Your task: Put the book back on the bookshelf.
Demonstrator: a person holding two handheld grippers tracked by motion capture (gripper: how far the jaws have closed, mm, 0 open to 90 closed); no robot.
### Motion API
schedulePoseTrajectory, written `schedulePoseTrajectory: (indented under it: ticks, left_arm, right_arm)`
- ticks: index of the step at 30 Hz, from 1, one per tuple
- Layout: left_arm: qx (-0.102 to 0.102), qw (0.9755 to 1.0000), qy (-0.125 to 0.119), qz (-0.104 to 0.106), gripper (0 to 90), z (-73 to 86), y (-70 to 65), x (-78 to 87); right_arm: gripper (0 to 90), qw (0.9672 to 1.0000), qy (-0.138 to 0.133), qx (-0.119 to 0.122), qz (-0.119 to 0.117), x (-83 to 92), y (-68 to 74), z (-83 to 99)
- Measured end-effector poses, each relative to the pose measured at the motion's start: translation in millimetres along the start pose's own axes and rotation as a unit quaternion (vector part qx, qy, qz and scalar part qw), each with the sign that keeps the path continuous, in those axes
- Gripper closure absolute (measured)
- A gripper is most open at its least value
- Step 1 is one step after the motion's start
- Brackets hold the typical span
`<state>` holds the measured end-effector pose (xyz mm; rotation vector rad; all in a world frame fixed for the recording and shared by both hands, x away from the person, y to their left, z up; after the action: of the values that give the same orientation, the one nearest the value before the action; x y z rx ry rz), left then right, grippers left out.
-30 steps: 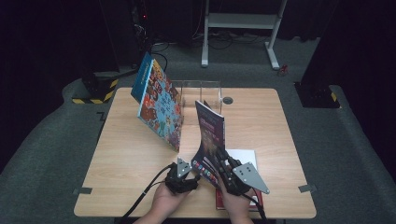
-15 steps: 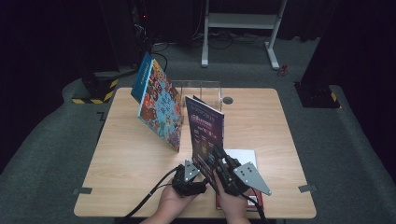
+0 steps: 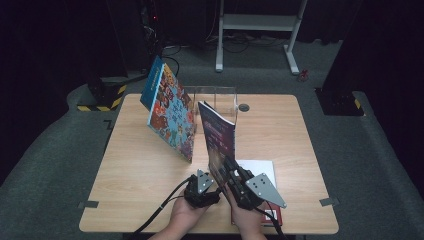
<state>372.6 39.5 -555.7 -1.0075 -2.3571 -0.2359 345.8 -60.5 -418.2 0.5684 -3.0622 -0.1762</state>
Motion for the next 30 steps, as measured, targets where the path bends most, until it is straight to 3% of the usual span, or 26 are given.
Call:
schedulePoseTrajectory:
  ticks: [8, 20, 30]
  left_arm:
    - [0.01, 0.9999, 0.003, -0.007, 34.2, 0.5, 6.3, 0.5]
    - [-0.015, 0.9988, 0.043, -0.02, 34.5, 2.3, 3.0, -12.5]
    - [-0.026, 0.9972, 0.066, -0.023, 34.7, 1.2, 2.5, -18.9]
  right_arm:
    - [83.8, 0.9998, 0.008, 0.016, 0.008, 0.1, -1.2, 3.9]
    - [83.5, 0.9996, 0.018, 0.019, 0.01, 4.5, -3.4, 12.7]
    - [83.4, 0.9985, 0.042, 0.029, 0.021, 18.9, -22.2, 18.9]
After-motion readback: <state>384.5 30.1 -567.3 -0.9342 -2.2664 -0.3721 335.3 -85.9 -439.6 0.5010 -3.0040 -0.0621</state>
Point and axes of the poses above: each handheld gripper's, and its own axes: x roughly backward along the jaws, z roughly out of its underside, y roughly to its left, the point moved 7 cm from there along -x, roughly forward along the jaws, and after that the axes turned 11 degrees about z, right-handed, at the moved point
